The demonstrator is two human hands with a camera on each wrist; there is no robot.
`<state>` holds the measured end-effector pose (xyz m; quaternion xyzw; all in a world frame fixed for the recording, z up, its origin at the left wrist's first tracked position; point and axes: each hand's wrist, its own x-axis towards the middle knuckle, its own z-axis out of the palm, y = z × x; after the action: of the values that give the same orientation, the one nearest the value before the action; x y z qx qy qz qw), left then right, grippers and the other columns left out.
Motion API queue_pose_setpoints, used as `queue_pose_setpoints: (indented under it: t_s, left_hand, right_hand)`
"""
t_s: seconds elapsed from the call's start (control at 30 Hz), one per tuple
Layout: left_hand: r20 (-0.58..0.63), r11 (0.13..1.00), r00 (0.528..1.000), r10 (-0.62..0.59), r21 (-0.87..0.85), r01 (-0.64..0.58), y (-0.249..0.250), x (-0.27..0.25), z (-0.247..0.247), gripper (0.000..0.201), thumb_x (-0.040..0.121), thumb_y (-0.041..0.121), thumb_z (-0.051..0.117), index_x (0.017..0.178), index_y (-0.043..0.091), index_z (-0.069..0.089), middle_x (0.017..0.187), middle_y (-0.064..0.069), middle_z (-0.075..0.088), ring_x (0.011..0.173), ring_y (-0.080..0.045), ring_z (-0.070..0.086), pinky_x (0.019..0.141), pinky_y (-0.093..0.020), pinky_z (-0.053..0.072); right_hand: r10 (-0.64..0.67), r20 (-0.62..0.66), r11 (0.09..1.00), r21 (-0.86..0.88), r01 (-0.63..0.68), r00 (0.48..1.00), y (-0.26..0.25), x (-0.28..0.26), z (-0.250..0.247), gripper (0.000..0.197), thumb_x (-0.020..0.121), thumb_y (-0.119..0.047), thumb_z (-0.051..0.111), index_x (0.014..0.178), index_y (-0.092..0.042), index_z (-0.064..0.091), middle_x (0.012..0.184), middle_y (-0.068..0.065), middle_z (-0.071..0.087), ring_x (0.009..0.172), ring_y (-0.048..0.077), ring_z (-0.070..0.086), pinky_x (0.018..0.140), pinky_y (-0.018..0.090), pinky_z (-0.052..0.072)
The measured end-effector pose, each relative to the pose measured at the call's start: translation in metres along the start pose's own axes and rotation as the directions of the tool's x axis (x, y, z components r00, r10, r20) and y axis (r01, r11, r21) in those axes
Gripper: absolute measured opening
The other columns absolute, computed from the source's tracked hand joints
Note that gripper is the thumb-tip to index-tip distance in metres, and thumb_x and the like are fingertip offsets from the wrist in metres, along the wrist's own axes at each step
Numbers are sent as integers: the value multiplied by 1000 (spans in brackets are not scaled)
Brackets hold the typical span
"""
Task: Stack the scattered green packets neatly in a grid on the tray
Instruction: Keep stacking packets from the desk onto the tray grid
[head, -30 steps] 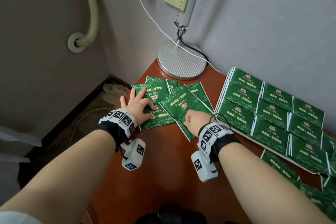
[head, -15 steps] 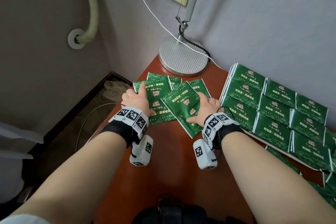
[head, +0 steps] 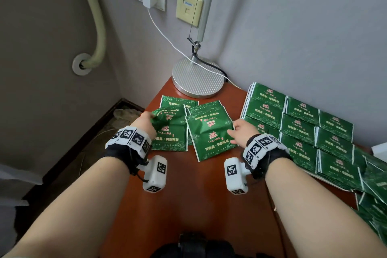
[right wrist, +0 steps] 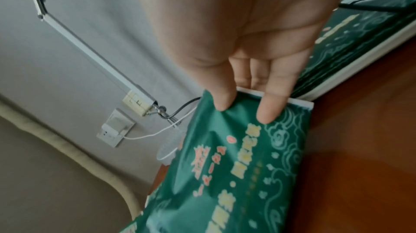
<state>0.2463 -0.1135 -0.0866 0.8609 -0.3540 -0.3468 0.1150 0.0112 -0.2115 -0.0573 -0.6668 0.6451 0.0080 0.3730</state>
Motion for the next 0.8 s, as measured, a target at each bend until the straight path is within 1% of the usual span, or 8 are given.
queue_pose_setpoints:
  t_s: [0.1,0.17,0.3,0.43,0.5,0.57,0.67,0.8]
  left_hand:
    - [37,989,999,-27,-147,32,-5,-7,-12,81,77,1,68,144,15,25,132,-13,51,113,-29,55,93,-37,48]
    - [55,981,998,-29,-188,39,-6,-15,-20,91,75,3,71,147,14,17,142,-11,41,122,-29,49,99,-39,44]
    - [95,985,995,29,-174,-13,-8,-30,-24,77,79,2,67,143,16,28,137,-7,47,119,-26,51,96,-34,44]
    - [68,983,993,94,-166,-81,-6,-46,-22,80,81,1,64,147,23,23,142,-8,43,115,-23,54,84,-25,46]
    - [17,980,988,154,-131,-150,-2,-53,-20,71,82,3,64,143,25,33,135,-9,50,98,-19,60,68,-15,45]
    - [-31,967,978,208,-145,-211,0,-58,-18,56,82,3,63,131,26,50,122,-8,58,72,-10,56,55,-11,41]
    - [-65,951,973,221,-208,-229,0,-61,-14,39,82,3,63,113,27,63,104,-2,61,63,-6,52,53,-11,40]
    - [-70,970,981,182,-151,-191,1,-64,-6,22,86,13,61,108,11,66,101,-9,67,75,-14,56,67,-21,43]
  right_hand:
    - [10,-33,973,230,-2,999,7,-1,-4,19,89,0,52,106,5,46,88,21,58,94,29,62,85,42,53]
    - [0,-64,961,277,17,998,12,-5,-5,43,84,10,52,121,-1,34,80,12,52,85,26,57,81,37,53]
    - [-53,-115,984,165,72,992,19,-21,-5,87,79,11,52,145,-34,16,103,11,61,85,32,65,78,42,56]
    - [-125,-112,988,74,134,986,25,-38,-12,52,84,3,52,130,-21,50,97,8,61,79,24,63,60,26,49]
    - [-128,-122,987,84,139,984,30,-42,-13,35,88,-4,53,119,-19,58,89,7,62,76,20,62,56,23,48]
    - [-119,-124,975,173,139,985,36,-44,-14,24,89,-7,55,110,-17,62,107,11,63,83,21,66,72,32,56]
    - [-97,-110,937,324,128,989,42,-49,-16,15,90,-5,54,97,-17,61,115,14,58,98,29,63,90,42,52]
    - [-88,-215,995,18,94,973,57,-55,-15,20,91,-19,55,108,-20,65,125,9,48,113,29,52,89,24,41]
